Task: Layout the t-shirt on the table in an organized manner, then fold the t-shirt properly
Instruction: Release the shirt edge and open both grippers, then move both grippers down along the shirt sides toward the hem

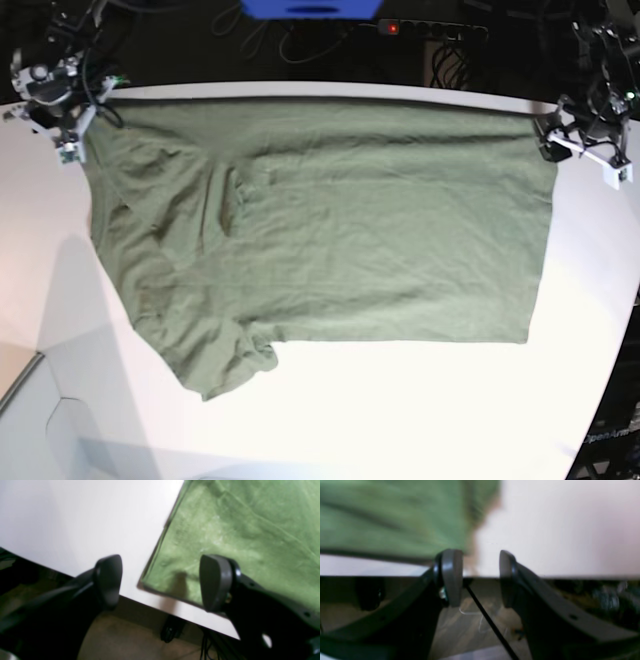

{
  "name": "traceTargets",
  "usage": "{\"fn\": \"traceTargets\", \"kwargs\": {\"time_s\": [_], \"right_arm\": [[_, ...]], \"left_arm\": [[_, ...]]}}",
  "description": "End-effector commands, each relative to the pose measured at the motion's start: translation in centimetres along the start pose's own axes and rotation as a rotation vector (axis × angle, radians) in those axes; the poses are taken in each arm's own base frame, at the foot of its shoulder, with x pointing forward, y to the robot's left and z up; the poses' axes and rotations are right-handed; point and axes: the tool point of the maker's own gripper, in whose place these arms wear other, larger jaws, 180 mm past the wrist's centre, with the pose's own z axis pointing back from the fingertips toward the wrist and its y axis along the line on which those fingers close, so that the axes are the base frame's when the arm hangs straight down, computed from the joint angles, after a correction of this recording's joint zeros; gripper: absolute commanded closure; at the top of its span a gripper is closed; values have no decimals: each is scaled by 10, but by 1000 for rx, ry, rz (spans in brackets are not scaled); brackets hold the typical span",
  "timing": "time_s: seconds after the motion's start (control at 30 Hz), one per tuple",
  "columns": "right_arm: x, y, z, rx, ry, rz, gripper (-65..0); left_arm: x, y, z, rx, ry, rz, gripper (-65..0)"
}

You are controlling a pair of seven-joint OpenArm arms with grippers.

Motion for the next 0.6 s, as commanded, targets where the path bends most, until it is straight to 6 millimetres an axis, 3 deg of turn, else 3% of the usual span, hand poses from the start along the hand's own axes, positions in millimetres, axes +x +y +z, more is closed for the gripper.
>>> {"fn": "traceTargets", "kwargs": {"time_s": [0.0,0.2,0.33,0.47,0.57], "right_arm": [[11,-15,5,-41,-41,-26,-252],[10,-48,9,-122,-51,-134,-315],[30,-53,9,-130,-97,-151,-329],[84,-45,9,-100,-209,-103,-350],[136,-23,7,-39,-297,-15,-365]], "left_arm": [[19,8,8,18,-56,-1,-467],[58,26,19,51,-169,70,-470],[91,28,27,54,-261,103,-471],[134,20,36,29,-365,125,-473],[165,9,41,-5,-435,139,-473]]}}
